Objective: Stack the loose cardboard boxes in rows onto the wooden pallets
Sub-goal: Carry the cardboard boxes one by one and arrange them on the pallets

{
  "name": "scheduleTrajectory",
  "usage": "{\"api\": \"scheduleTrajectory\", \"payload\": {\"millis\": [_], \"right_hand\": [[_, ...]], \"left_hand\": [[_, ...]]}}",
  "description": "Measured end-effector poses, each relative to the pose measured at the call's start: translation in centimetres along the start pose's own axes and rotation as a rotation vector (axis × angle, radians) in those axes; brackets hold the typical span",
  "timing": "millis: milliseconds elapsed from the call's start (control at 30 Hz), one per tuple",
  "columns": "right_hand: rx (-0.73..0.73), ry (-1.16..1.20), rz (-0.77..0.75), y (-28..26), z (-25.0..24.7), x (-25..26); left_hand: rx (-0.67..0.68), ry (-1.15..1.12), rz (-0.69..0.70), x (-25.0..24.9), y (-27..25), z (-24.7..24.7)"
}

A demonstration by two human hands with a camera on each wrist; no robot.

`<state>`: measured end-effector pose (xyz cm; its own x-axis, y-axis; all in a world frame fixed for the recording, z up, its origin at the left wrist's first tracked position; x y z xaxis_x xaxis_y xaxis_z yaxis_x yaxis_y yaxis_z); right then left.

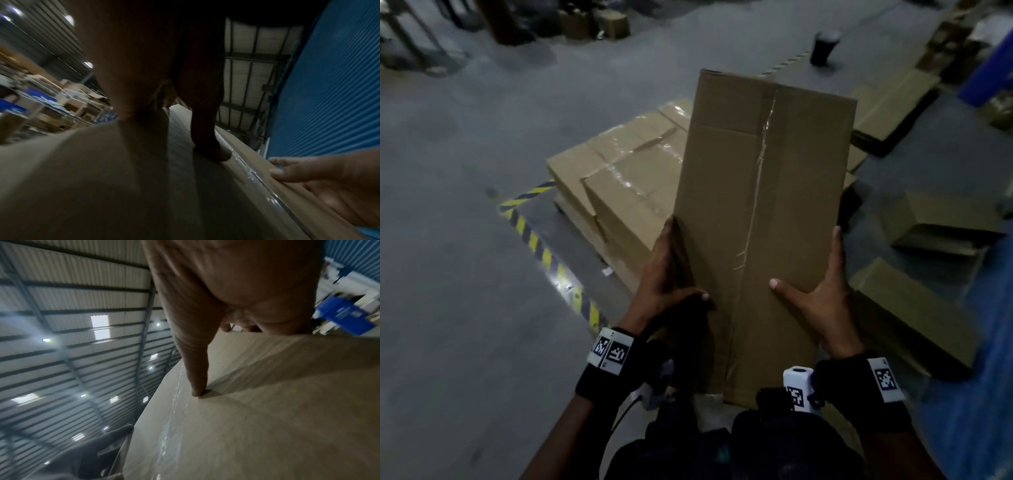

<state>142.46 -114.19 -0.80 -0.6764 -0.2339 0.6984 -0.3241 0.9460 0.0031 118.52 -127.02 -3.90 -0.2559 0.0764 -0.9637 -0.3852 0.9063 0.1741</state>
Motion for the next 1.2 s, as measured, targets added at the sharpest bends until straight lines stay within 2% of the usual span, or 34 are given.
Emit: {"api": "scheduleTrajectory", "payload": {"millis": [433,533,667,767,900,1200], "right_hand": [[-0.309,0.011,0.327,17.4,-2.6,-4.0],[-0.389,0.038,0.361,20.8,-3.2,-5.5],[-0.394,0.041,0.391,26.0,-4.4,-7.9],[-0.34,0.008,0.445,31.2,-5.9,-10.4],[-0.228,0.007,0.401,39.1,-7.7,-13.3],[0.076,0.072,0.162,57.3,-9.0,-16.0]], "left_hand": [[0.427,-0.161,0.023,3.9,27.4,8.0],[0.485,-0.172,0.003,4.7,32.4,10.6],[0.538,-0.14,-0.046,6.2,38.2,14.4],[0.502,-0.14,-0.107,7.5,42.1,17.5],[0.422,-0.111,-0.15,8.2,46.5,20.6],[0.109,-0.053,-0.316,9.9,55.2,24.3]]}}
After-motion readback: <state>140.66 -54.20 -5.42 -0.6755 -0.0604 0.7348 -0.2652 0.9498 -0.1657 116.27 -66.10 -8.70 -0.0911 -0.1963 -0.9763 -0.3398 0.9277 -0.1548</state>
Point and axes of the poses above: each hand's wrist, its own y-axis towards the middle knuckle, its own z-axis out of the palm, x = y × z, the point moved 1 cm from there along y, towards the middle knuckle, and after that the axes turned 13 degrees about -y, right-handed, at the moved point
